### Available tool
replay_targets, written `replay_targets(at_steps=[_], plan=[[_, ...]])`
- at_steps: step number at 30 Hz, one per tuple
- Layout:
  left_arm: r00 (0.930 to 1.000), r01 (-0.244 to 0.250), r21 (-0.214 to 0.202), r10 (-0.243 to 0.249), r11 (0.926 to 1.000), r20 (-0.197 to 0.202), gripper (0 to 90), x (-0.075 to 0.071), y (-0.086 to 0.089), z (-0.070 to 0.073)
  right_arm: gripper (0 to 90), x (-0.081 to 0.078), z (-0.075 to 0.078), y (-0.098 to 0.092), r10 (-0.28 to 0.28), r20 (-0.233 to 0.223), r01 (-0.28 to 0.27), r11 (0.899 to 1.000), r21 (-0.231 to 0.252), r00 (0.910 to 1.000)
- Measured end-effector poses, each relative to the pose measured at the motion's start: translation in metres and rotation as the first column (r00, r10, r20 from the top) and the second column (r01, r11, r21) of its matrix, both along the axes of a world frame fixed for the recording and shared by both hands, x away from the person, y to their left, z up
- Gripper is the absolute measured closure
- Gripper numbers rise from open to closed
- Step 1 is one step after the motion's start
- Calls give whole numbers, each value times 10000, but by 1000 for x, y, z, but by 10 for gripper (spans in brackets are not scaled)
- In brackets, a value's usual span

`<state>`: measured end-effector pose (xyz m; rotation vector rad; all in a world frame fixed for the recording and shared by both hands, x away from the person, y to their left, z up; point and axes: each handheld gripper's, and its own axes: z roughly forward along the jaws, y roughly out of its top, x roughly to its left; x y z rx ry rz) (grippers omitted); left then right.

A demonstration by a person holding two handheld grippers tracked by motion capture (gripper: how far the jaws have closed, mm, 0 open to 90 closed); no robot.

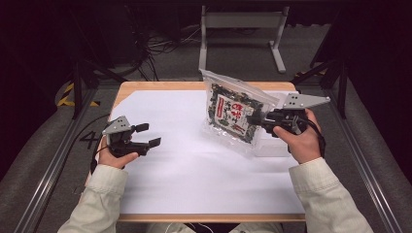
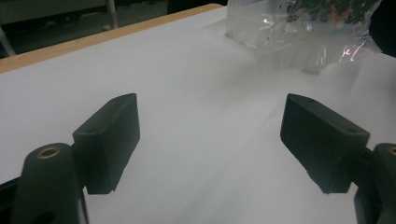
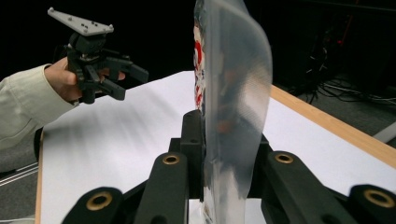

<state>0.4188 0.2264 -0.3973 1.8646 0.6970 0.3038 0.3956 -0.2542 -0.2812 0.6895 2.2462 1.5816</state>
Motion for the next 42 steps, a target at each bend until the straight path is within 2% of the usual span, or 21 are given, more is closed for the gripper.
replay_targets(at_steps=[5, 9, 13, 16, 21, 32, 42], plan=[[9998, -175, -126, 174, 9998, -90, 220, 3, 3, -6, 763, 2, 5, -5, -281, 93, 281, 9996, -41, 9996], [9999, -160, 23, 160, 9999, 3, 224, 5, 3, -12, 763, 7, 9, -11, -591, 126, 592, 9982, -94, 9982], [9990, -401, 251, 396, 9989, 201, 229, 5, 4, -16, 763, 11, 12, -18, -770, 187, 772, 9970, -80, 9969], [9982, -528, 215, 522, 9984, 310, 229, 5, 5, -17, 763, 16, 16, -25, -1005, 195, 1004, 9949, 53, 9947], [9979, -585, 185, 579, 9981, 288, 231, 5, 6, -18, 763, 19, 23, -30, -1244, 310, 1246, 9922, -41, 9917], [9989, -399, 227, 393, 9989, 265, 232, 5, 4, -19, 763, 24, 33, -47, -1937, 506, 1952, 9804, -262, 9798], [9993, -315, 303, 309, 9990, 188, 232, 5, 3, -20, 763, 25, 30, -60, -2561, 543, 2588, 9646, -506, 9651]])
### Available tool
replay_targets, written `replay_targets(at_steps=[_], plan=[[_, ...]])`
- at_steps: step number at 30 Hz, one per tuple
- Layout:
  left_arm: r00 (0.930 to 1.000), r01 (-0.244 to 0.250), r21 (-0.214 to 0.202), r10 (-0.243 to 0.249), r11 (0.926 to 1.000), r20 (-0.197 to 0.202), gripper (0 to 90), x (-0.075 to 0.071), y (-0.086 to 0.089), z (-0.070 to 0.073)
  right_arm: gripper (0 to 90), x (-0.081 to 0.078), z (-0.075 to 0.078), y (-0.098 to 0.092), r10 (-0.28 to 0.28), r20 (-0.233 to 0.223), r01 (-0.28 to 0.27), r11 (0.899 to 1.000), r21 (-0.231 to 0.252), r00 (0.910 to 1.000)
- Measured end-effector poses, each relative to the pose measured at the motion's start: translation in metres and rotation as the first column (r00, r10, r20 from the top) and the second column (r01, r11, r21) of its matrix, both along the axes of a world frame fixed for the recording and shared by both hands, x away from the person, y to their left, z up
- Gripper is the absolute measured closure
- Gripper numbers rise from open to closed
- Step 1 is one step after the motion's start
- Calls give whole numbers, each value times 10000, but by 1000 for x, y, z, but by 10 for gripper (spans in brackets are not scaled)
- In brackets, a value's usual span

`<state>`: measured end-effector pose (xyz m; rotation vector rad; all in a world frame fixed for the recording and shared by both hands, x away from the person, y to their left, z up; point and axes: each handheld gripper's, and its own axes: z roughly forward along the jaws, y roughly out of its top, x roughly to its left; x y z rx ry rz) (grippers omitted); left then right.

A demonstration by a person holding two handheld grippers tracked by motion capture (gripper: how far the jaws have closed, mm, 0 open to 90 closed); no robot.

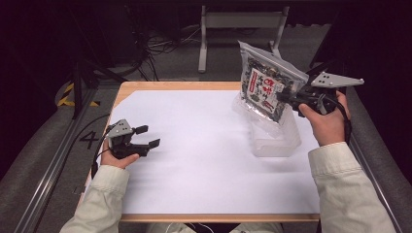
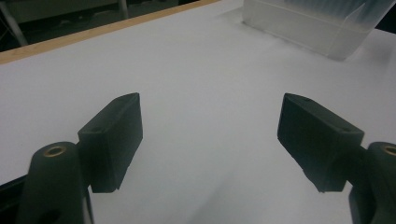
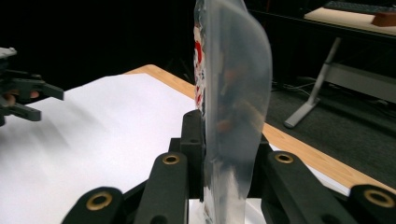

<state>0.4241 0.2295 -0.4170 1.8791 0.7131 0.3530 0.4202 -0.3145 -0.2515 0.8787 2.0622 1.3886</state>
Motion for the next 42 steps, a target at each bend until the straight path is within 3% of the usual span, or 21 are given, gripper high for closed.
replay_targets(at_steps=[4, 18, 32, 42], plan=[[10000, -34, -21, 34, 10000, -15, 232, 0, 0, 0, 763, 0, -4, -4, -350, -39, 349, 9991, -223, 9994], [9999, 4, 52, -3, 10000, -121, 232, 1, 0, -1, 763, -3, -12, -21, -1233, -96, 1232, 9923, -159, 9923], [9999, 19, 68, -18, 10000, -129, 232, 1, 0, -2, 762, -1, -19, -27, -1353, -513, 1364, 9905, 181, 9895], [9999, -2, 61, 3, 10000, -163, 232, 1, 0, -2, 762, 3, -29, -31, -1640, -821, 1645, 9864, -7, 9830]])
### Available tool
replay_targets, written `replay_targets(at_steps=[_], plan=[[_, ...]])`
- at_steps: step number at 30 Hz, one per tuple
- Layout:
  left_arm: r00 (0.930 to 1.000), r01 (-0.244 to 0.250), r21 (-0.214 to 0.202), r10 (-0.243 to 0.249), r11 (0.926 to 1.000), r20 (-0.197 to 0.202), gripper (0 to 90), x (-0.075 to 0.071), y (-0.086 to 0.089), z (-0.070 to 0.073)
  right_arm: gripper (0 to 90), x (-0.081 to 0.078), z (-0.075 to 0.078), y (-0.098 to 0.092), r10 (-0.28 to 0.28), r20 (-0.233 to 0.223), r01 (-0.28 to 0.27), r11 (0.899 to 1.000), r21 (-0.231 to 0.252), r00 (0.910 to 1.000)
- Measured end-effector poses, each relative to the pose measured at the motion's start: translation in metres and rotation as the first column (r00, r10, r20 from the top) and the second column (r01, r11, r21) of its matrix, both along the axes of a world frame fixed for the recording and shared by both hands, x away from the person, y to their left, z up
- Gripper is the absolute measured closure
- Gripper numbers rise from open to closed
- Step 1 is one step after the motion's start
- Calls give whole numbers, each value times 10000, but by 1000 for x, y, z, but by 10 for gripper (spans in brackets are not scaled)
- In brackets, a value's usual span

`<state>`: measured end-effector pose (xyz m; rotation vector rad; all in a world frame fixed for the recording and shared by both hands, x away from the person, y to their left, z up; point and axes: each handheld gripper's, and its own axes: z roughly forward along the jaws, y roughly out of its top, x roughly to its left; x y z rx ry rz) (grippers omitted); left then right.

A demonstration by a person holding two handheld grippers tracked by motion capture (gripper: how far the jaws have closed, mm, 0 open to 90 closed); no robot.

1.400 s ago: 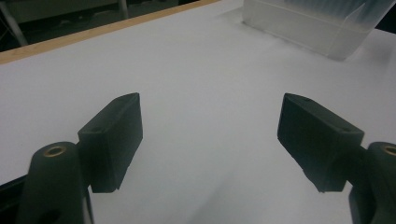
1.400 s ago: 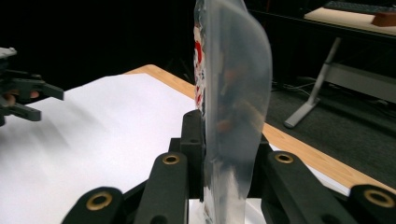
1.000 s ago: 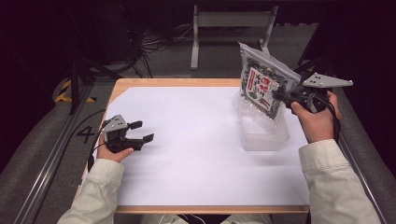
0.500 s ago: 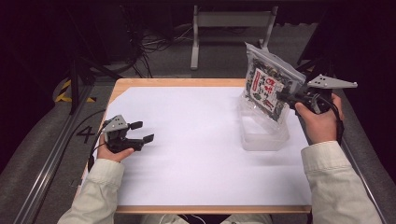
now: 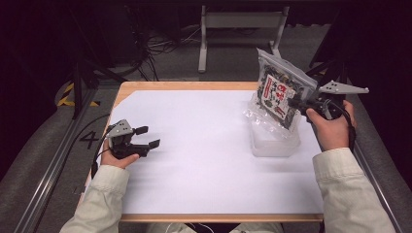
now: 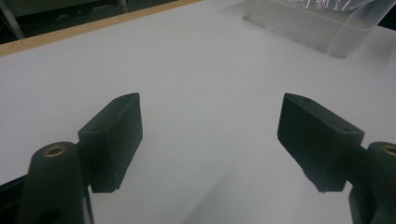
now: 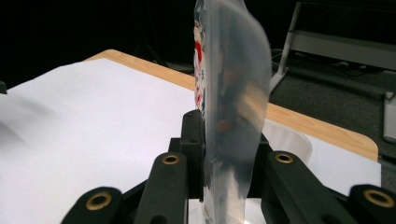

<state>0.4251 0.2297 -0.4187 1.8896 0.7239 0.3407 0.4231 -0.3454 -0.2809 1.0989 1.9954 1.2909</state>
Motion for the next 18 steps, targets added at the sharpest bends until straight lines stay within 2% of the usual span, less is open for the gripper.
replay_targets(at_steps=[9, 18], plan=[[10000, -13, 7, 13, 10000, 11, 232, 0, 0, 0, 762, 6, -19, -5, -126, -13, 126, 9999, 59, 9999], [10000, -22, 19, 22, 10000, 13, 232, 0, 0, 0, 763, 6, -27, -9, -165, -61, 165, 9999, 34, 9998]])
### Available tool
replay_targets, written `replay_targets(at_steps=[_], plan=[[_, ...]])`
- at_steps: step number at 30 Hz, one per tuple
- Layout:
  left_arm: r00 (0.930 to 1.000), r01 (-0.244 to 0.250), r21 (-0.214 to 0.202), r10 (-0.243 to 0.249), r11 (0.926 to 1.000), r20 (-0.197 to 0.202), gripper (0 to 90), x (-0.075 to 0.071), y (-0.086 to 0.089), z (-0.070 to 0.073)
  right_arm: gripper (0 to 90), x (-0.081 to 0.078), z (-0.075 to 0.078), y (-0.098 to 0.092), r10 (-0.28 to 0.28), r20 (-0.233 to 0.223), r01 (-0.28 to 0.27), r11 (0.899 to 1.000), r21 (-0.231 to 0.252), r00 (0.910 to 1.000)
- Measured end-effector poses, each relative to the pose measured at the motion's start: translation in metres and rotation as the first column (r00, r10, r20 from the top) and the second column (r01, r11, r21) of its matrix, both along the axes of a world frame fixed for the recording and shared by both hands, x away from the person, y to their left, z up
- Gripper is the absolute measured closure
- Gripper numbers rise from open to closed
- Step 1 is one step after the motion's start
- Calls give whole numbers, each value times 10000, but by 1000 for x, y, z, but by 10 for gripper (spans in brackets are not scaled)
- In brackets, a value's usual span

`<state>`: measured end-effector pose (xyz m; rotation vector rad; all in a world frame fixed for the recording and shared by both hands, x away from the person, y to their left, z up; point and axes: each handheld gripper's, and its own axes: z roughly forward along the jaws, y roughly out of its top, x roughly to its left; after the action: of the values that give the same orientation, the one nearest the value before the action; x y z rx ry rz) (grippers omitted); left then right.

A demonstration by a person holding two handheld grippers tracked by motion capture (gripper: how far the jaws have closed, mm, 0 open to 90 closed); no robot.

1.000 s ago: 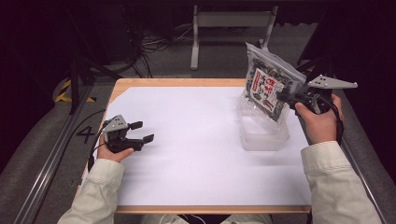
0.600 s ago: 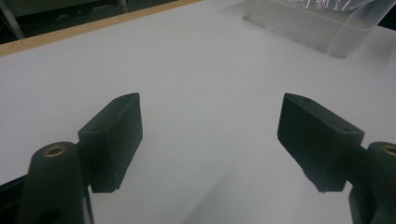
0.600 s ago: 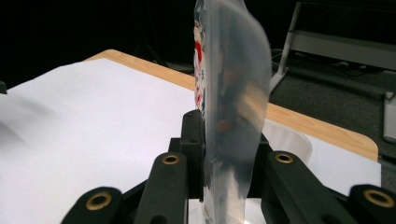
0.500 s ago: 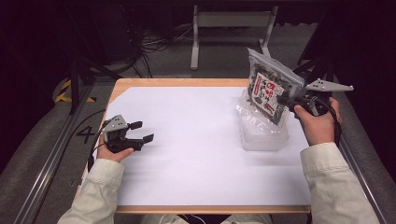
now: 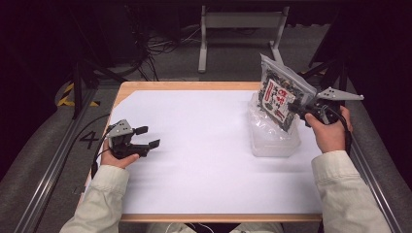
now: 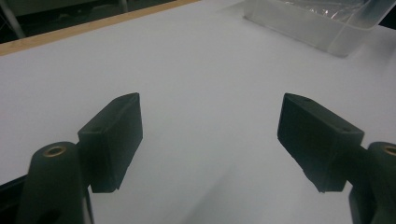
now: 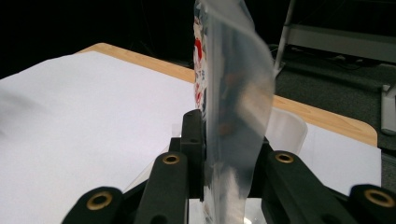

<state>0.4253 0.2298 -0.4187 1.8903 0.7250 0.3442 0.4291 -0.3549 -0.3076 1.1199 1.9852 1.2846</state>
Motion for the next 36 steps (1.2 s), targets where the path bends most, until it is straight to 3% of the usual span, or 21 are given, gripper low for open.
replay_targets(at_steps=[5, 12, 17, 26, 31, 36], plan=[[10000, 7, 7, -7, 10000, -8, 232, 0, 0, 0, 763, 1, -7, 3, 83, -226, -93, 9988, -475, 9997], [10000, -32, -12, 32, 10000, -33, 232, 0, 0, 0, 763, 2, -17, 4, 56, -357, -70, 9992, -400, 9993], [10000, -3, 31, 3, 10000, -5, 232, 0, 0, 0, 762, 3, -30, -1, -46, -686, 33, 9998, -179, 9976], [10000, -15, 33, 15, 10000, -38, 231, -1, -1, 0, 761, 1, -36, -5, 30, -421, -29, 10000, 16, 9991], [9999, -73, 23, 73, 10000, -95, 232, -1, -2, 0, 760, -3, -48, -15, 2, -162, 7, 9982, 592, 9999], [10000, -56, 87, 56, 9999, -54, 232, -1, -1, -1, 759, -4, -50, -14, 6, 16, -7, 9983, 579, 10000]])
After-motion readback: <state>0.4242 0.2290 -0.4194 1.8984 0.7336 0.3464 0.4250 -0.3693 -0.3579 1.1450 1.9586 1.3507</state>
